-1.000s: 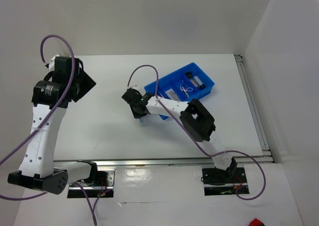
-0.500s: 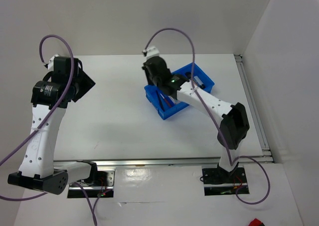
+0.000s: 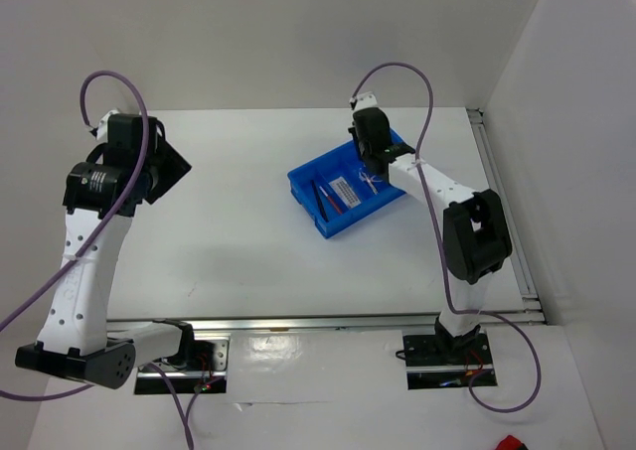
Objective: Organize the makeup
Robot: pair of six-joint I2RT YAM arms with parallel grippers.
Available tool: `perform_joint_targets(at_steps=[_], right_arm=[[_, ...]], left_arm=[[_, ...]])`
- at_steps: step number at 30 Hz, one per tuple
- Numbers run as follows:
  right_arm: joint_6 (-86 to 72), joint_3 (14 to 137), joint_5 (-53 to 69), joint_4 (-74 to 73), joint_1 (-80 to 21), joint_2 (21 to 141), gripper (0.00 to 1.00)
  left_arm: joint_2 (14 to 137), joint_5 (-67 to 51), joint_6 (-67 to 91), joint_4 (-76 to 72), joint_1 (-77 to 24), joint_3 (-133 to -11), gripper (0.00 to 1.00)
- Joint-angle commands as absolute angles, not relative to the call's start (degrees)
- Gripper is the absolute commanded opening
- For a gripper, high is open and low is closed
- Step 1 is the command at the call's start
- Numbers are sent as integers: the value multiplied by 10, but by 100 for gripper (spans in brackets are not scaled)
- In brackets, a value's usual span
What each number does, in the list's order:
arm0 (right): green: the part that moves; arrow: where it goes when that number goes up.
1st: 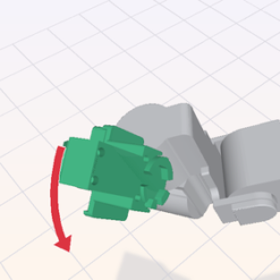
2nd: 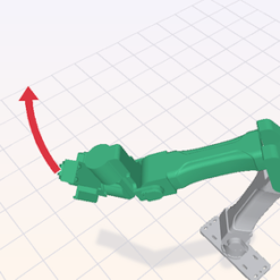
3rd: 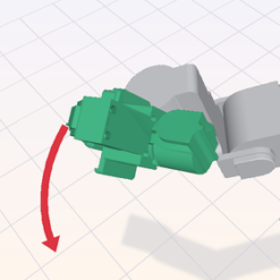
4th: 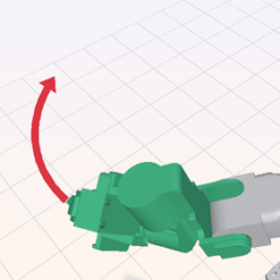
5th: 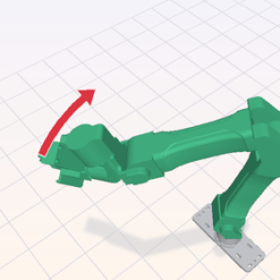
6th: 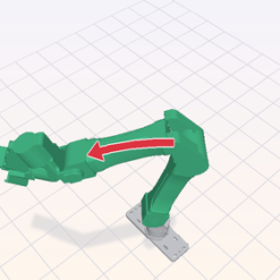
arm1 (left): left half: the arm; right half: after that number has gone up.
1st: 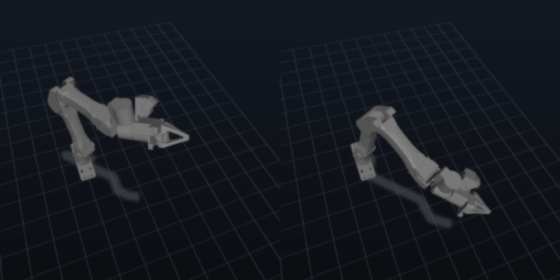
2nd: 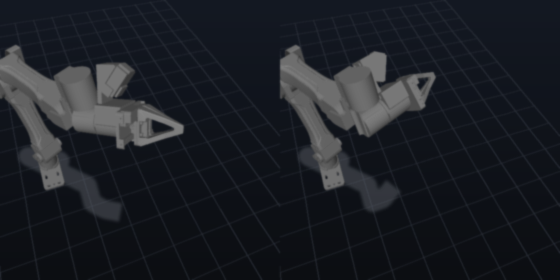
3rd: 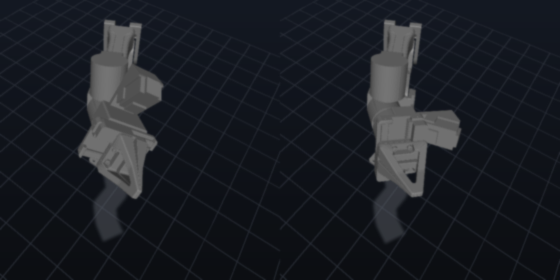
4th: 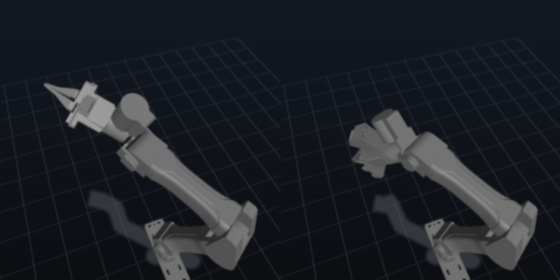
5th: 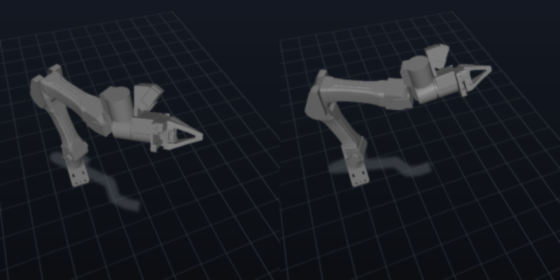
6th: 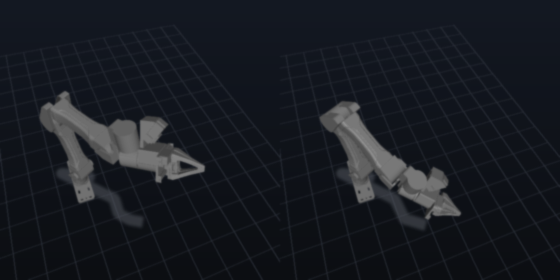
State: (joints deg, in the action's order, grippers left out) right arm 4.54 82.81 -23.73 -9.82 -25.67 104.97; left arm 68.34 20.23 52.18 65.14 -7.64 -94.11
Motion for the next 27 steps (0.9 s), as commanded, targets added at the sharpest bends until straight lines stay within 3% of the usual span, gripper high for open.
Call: perform_joint_targets(at_steps=[1, 6, 9, 12, 13, 15, 16, 17, 21, 25, 27], right_arm=[[54, 820, -220, -50, -245, 1064, 18], [42, 814, -213, -55, -239, 1076, 24], [37, 809, -207, -55, -239, 1081, 35], [31, 803, -207, -55, -239, 1069, 51], [31, 811, -207, -61, -239, 1069, 62], [31, 818, -213, -69, -239, 1063, 76], [22, 830, -221, -78, -239, 1057, 88], [0, 842, -241, -89, -233, 1057, 92], [-139, 949, -265, -226, -164, 1072, 100], [-283, 1053, -215, -434, -67, 1106, 100], [-314, 1053, -186, -461, -37, 1106, 100]], left_arm=[[681, 199, 505, 638, -73, -934, 67], [681, 199, 511, 638, -73, -934, 67], [686, 199, 511, 638, -73, -934, 67], [686, 193, 511, 638, -73, -934, 67], [686, 193, 511, 633, -73, -934, 67], [686, 193, 511, 633, -73, -934, 67], [686, 193, 511, 633, -73, -934, 67], [686, 193, 511, 633, -73, -934, 67], [686, 188, 505, 633, -73, -934, 67], [681, 188, 499, 628, -73, -921, 67], [681, 188, 499, 621, -73, -912, 67]])
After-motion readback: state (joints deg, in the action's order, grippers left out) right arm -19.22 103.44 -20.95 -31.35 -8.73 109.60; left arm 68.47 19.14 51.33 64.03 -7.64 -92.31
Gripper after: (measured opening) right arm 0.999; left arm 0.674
